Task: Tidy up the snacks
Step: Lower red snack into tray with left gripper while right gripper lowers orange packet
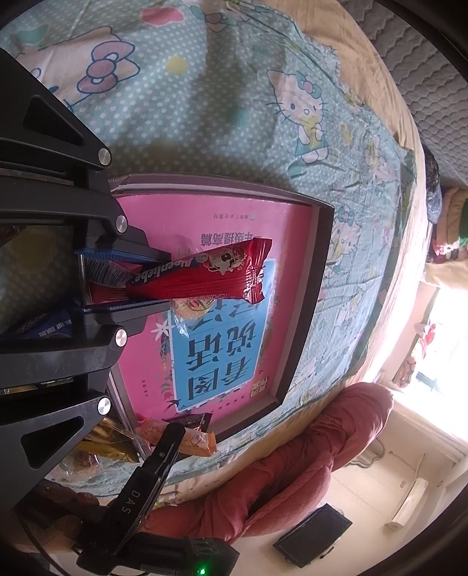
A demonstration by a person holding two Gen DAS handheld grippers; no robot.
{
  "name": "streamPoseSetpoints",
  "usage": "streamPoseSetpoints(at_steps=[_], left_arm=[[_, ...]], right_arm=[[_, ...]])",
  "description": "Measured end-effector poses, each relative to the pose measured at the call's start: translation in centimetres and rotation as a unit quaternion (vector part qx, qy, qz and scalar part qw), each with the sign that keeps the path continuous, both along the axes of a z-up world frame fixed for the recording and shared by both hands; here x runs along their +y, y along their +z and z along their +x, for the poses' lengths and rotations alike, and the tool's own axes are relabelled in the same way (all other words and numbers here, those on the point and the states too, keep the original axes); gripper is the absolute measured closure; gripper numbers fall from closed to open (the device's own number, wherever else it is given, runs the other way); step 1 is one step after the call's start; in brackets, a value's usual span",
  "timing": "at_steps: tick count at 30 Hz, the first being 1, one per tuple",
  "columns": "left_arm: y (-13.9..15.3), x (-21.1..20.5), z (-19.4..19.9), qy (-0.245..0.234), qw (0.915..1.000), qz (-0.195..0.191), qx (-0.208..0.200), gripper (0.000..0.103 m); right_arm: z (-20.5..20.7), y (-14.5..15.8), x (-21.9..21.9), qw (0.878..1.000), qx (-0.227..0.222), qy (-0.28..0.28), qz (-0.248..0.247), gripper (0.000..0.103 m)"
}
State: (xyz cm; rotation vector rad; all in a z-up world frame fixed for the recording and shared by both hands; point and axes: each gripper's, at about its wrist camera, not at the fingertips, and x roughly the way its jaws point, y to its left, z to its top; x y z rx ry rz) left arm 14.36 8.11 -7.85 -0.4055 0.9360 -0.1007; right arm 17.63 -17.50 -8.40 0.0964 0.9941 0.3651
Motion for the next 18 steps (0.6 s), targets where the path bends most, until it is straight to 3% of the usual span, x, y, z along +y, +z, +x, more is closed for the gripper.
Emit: streamPoseSetpoints(at_steps=[6,18], left_arm=[[0.0,0.5,0.0,0.005,0.9999,-0.01,0.002,0.084],[0.2,0.3,0.1,0.004,0.9999,0.009,0.008,0.08]], right_arm=[[0.2,-0.2,-0.5,1.0,0.006,-0.012,0.002,0.083],[0.3,-0.3,-1.3,0.999,0.005,-0.032,-0.009,0.083]])
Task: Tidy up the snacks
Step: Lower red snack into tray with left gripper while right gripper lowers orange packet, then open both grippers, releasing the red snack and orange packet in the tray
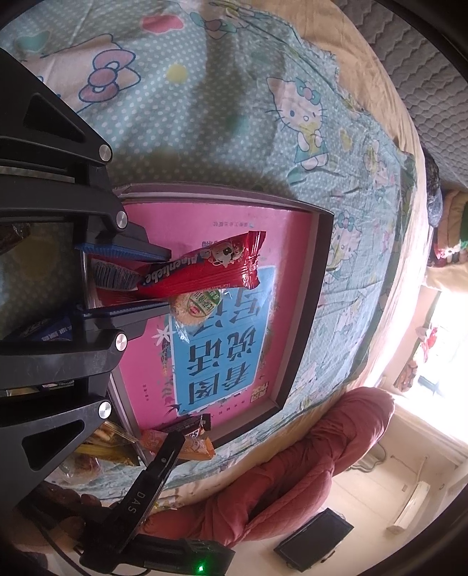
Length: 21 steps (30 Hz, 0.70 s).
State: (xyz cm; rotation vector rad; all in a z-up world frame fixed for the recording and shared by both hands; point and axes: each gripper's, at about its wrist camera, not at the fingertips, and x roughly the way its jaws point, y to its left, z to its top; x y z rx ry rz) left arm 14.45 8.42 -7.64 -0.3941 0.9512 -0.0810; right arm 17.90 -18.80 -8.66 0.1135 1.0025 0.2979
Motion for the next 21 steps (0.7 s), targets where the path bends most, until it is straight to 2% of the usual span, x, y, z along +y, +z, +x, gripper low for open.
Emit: streamPoseSetpoints(at_steps=[4,9,13,18,21], left_arm=[[0.1,0.0,-0.2,0.0,1.0,0.0,0.001,0.073],[0.4,0.0,-0.5,-0.002,1.0,0.002,-0.003,0.072],[0.6,0.0,-0.8,-0.001,1.0,0.006,-0.006,0.065],[0.8,0.4,-1.2,0.002,1.0,0.006,-0.008,0.063],[1.2,0.5,-1.5,0.005,0.9999,0.004,-0.015,0.057]], right_arm=[[-0.1,0.0,-0.1,1.0,0.001,-0.004,-0.002,0.083],[-0.2,0.2,-0.4,1.0,-0.002,-0.005,0.002,0.083],[-0.2,0.5,-0.4,1.0,-0.005,-0.003,0.004,0.083],[-0.2,0.7,-0.7,1.0,-0.006,-0.01,0.005,0.082],[-0.2,0.8,-1.1,1.0,-0.006,-0.017,0.005,0.08]])
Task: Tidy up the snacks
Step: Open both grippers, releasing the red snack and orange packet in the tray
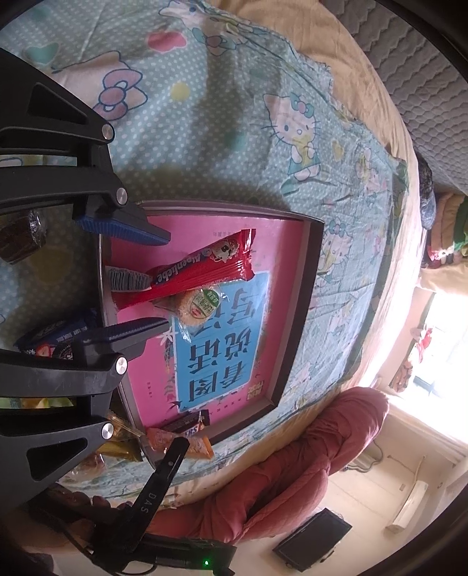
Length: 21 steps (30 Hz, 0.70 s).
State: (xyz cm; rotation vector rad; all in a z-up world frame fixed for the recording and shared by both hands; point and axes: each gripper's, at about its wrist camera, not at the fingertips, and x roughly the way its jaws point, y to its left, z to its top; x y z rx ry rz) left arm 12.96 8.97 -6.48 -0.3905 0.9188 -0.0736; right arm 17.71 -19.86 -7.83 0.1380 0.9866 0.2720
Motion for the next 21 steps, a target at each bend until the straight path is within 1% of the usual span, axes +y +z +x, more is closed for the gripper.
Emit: streamPoseSetpoints(at_steps=[2,12,14,21], left_arm=[[0.3,0.0,-0.1,0.0,1.0,0.001,-0.005,0.054],[1.0,-0.3,-0.5,-0.008,0.9998,0.009,-0.015,0.05],[1.2,-0.3,-0.7,-0.008,0.9997,0.01,-0.02,0.046],[2.0,-0.3,-1.1,-0.002,0.9994,0.018,-0.03,0.045]], right_arm=[[0.0,0.1,-0.1,1.0,-0.001,-0.003,0.0,0.078],[-0.1,0.2,-0.7,1.0,0.001,-0.011,0.002,0.075],[-0.2,0.3,-0.8,1.0,-0.001,-0.012,0.002,0.075],[-0.5,1.3,-1.2,1.0,-0.014,-0.01,0.011,0.075]])
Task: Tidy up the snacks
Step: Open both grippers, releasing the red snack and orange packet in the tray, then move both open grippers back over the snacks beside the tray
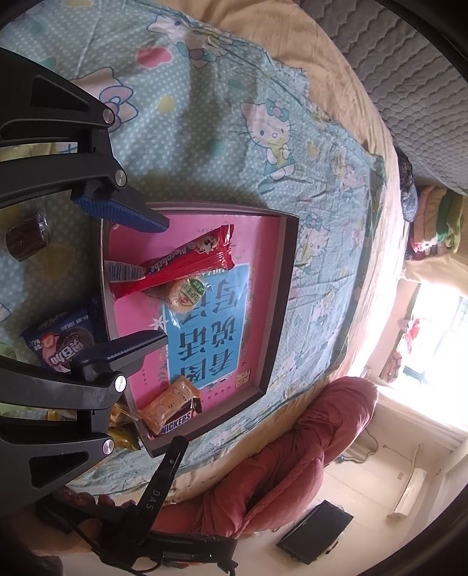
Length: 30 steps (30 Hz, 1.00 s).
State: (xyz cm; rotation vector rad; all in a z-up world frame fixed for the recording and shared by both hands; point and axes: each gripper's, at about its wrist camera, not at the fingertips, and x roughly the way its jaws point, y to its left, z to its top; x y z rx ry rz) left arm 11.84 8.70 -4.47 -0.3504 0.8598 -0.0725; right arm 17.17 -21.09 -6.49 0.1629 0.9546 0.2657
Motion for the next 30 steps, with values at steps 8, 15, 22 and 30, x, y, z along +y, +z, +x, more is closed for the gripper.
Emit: streamPoseSetpoints(at_steps=[8,15,22,30], left_arm=[[1.0,0.4,-0.9,0.013,0.9999,0.006,-0.008,0.042],[2.0,0.7,-1.9,0.018,0.9997,0.01,-0.013,0.038],[3.0,1.2,-3.1,0.03,0.9992,0.019,-0.019,0.037],[3.7,1.6,-4.4,0.041,0.9985,0.031,-0.019,0.037]], right_arm=[[-1.0,2.3,-0.5,0.999,-0.033,0.013,0.01,0.069],[-2.3,4.0,-0.7,0.998,-0.055,0.03,0.017,0.066],[-3.5,5.1,-1.1,0.997,-0.067,0.041,0.021,0.064],[-4.7,5.8,-2.1,0.996,-0.076,0.045,0.027,0.061]])
